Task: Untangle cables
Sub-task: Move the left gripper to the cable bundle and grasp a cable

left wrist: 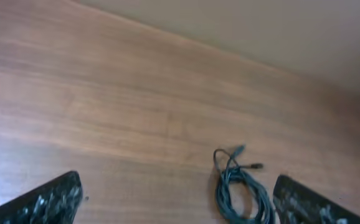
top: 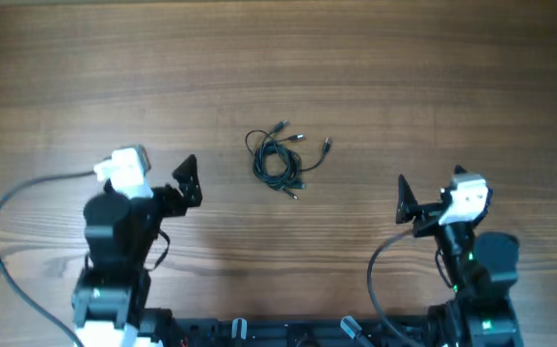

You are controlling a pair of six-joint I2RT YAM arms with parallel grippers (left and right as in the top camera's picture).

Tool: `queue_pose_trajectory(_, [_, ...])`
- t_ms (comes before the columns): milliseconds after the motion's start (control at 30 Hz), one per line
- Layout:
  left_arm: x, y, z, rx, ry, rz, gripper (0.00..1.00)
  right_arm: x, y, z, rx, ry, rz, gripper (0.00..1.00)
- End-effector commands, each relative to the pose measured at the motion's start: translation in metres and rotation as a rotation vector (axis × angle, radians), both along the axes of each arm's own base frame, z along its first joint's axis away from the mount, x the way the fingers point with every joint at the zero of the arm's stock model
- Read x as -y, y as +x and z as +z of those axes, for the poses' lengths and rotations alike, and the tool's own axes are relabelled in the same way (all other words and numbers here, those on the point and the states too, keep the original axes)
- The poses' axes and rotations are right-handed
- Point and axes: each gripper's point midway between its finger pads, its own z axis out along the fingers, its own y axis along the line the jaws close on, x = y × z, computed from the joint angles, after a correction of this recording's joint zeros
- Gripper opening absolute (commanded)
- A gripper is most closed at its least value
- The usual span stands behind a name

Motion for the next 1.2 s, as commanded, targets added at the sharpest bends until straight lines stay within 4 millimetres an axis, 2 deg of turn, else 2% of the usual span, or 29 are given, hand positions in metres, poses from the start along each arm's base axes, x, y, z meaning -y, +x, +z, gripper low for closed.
queue_pose_trajectory(0, [0.002,0.021,0.019,-0.084,-0.007,-0.010,1.00,0.001,0.013,0.010,-0.103,0.010,-0.012,1.00])
queue_pose_trajectory(100, [0.016,0.031,0.021,-0.220,-0.031,-0.073,1.00,-0.005,0.022,0.009,-0.234,0.010,0.015,1.00])
queue_pose_trajectory(200, [0.033,0.024,0.017,-0.347,-0.030,-0.134,1.00,-0.011,0.025,0.006,-0.386,0.020,0.042,1.00])
queue_pose_trajectory(267, [0.034,0.020,0.013,-0.373,-0.034,-0.136,1.00,-0.012,0.026,0.005,-0.516,0.060,0.022,1.00])
queue_pose_trajectory(367, [0.034,0.022,0.015,-0.361,-0.035,-0.134,1.00,-0.016,0.023,0.001,-0.645,0.066,0.032,1.00])
queue_pose_trajectory(467, [0.043,0.051,0.046,-0.203,-0.106,-0.140,1.00,-0.021,0.028,0.001,-0.660,0.082,0.058,1.00])
queue_pose_trajectory(533, [0.051,0.062,0.047,-0.177,-0.109,-0.165,0.99,-0.036,0.030,0.008,-0.640,0.128,0.135,1.00])
queue_pose_trajectory(667, [0.085,0.089,0.008,-0.220,0.012,-0.244,0.97,-0.043,0.038,0.018,-0.592,0.167,0.163,1.00])
queue_pose_trajectory(767, [0.126,0.097,-0.041,-0.264,0.181,-0.412,0.90,-0.043,0.038,0.018,-0.594,0.170,0.161,1.00])
queue_pose_trajectory(833, [0.139,0.097,-0.091,-0.363,0.252,-0.432,0.83,-0.043,0.037,0.018,-0.600,0.187,0.151,1.00])
queue_pose_trajectory(967, [0.152,0.083,-0.162,-0.530,0.297,-0.481,0.68,-0.043,0.037,0.018,-0.602,0.194,0.147,0.99])
queue_pose_trajectory(1067, [0.155,0.077,-0.178,-0.569,0.309,-0.494,0.59,-0.043,0.037,0.018,-0.606,0.211,0.137,0.99])
queue_pose_trajectory(1167, [0.154,0.075,-0.181,-0.583,0.308,-0.492,0.35,-0.043,0.037,0.018,-0.608,0.217,0.133,0.91])
